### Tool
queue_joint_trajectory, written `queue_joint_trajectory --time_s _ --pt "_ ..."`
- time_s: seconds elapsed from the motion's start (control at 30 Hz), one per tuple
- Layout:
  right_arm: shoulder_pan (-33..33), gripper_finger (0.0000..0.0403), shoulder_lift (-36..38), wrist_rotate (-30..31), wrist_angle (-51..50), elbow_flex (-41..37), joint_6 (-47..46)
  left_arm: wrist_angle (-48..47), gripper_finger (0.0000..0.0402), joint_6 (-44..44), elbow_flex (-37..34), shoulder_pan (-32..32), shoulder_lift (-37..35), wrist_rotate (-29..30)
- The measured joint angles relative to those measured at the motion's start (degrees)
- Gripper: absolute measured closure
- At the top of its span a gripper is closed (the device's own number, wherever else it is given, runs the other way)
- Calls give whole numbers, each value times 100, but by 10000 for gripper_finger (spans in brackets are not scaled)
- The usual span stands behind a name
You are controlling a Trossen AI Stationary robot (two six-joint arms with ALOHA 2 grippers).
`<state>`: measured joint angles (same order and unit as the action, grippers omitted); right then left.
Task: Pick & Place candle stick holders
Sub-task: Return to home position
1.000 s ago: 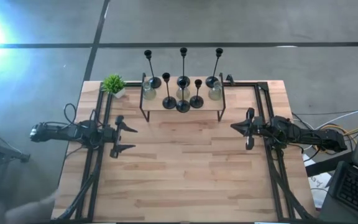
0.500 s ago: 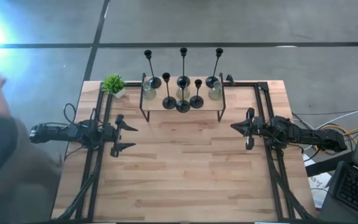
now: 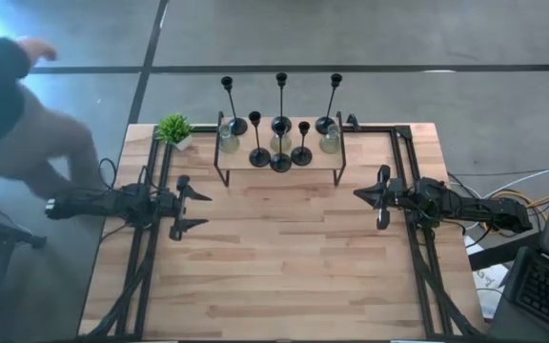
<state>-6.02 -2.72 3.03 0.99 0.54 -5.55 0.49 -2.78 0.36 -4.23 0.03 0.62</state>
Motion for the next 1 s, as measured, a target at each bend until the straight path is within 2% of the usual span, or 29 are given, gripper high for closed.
queue_joint_trajectory --time_s 1.0 --pt "0 394 0 1 0 0 11 61 101 1 26 -7 0 20"
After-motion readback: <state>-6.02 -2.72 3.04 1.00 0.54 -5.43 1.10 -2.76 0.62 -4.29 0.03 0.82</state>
